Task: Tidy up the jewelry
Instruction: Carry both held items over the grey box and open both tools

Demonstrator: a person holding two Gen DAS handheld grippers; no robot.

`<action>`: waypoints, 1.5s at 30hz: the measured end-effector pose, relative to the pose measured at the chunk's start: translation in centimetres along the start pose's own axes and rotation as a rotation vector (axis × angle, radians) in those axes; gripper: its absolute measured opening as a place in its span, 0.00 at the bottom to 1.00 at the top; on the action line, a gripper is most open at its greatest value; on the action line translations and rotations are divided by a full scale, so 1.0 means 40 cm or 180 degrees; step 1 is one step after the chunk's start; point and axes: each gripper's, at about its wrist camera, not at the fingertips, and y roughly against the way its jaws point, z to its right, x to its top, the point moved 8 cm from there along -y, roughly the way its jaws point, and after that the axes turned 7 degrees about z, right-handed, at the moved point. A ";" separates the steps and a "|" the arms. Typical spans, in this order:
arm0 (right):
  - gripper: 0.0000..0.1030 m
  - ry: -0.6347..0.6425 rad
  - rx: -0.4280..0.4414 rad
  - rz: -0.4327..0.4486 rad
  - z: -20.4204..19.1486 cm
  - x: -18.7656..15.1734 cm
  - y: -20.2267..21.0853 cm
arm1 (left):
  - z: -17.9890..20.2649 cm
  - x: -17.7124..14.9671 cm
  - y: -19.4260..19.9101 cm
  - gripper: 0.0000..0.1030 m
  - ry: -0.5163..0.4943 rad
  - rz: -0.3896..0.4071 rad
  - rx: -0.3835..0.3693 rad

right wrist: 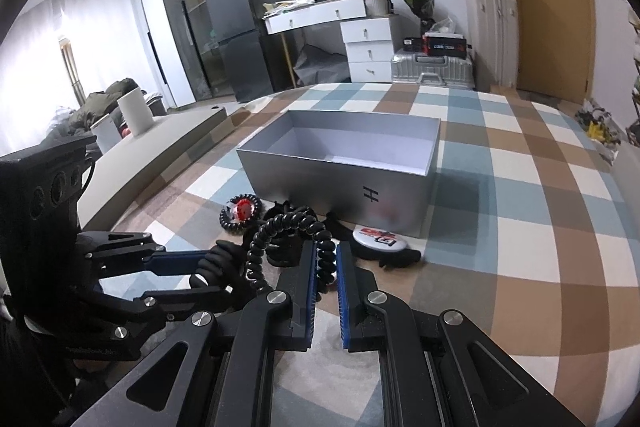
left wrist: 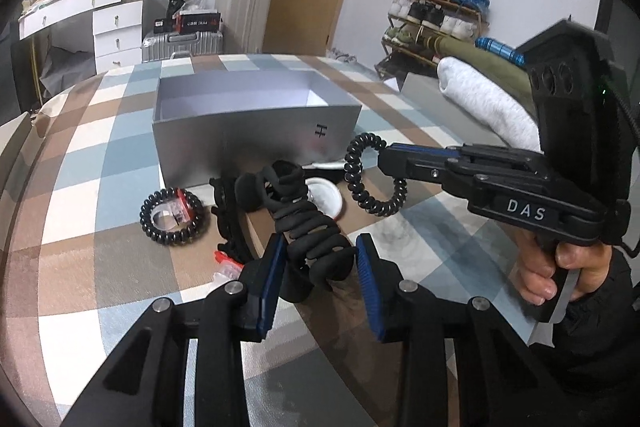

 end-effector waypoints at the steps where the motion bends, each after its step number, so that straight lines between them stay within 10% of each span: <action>1: 0.08 -0.0007 -0.0010 0.0019 0.002 0.002 0.002 | -0.001 0.005 0.004 0.29 0.0009 0.0036 0.0008; 24: 0.09 -0.0342 -0.0281 0.0608 0.054 0.157 0.018 | -0.136 0.201 0.004 0.29 0.0073 0.0807 0.0657; 45: 0.09 -0.0383 -0.0412 0.0487 0.093 0.207 -0.098 | -0.189 0.197 -0.101 0.29 0.0000 0.0510 0.1123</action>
